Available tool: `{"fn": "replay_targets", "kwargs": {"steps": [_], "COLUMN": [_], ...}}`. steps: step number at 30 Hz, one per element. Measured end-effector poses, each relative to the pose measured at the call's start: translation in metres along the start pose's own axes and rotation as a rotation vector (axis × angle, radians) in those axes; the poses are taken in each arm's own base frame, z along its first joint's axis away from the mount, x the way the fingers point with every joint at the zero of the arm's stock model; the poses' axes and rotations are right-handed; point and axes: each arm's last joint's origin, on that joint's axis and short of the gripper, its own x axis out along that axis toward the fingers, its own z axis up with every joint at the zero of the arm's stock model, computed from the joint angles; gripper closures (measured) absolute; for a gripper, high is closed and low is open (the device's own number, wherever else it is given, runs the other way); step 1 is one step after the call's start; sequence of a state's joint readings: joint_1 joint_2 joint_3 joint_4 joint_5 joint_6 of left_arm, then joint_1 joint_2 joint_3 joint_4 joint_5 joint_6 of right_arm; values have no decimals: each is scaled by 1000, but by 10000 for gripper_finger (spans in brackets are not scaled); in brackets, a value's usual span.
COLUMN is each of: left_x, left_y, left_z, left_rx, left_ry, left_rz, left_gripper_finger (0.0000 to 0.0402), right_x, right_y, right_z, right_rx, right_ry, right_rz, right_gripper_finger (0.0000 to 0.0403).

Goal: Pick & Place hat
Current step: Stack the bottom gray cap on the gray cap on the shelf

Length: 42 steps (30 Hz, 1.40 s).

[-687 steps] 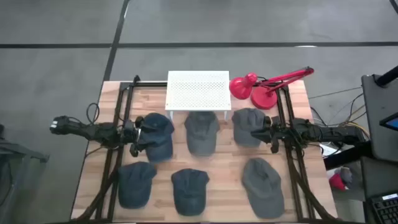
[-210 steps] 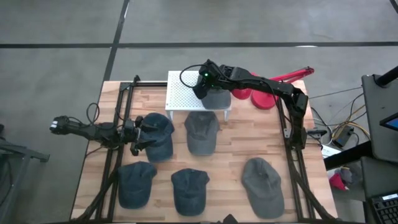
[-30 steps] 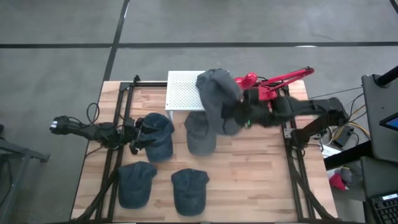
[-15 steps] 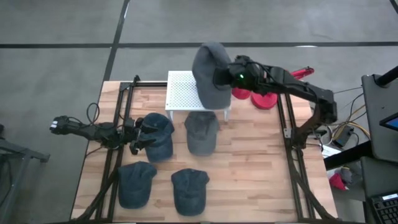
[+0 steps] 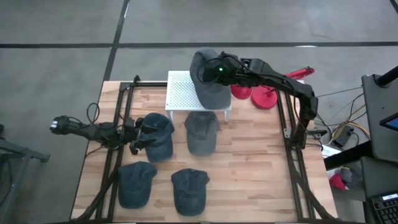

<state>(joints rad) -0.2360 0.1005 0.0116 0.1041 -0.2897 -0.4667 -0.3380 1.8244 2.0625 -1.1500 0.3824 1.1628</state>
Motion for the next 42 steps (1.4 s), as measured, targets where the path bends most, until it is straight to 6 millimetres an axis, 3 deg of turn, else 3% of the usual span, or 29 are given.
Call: {"fn": "replay_targets", "kwargs": {"steps": [12,23,42], "left_x": [0,0,0], "left_y": [0,1,1], "left_z": [0,0,0], "left_rx": [23,53,53], "left_ry": [0,-14,-14], "left_rz": [1,31,31], "left_gripper_finger": [85,85,85], "right_x": [10,30,42], "right_y": [-8,-12,-22], "right_z": [9,6,-1], "right_rx": [86,95,120], "right_ry": [-1,39,80], "right_rz": [-56,-120,-189], "right_gripper_finger": [390,390,390]}}
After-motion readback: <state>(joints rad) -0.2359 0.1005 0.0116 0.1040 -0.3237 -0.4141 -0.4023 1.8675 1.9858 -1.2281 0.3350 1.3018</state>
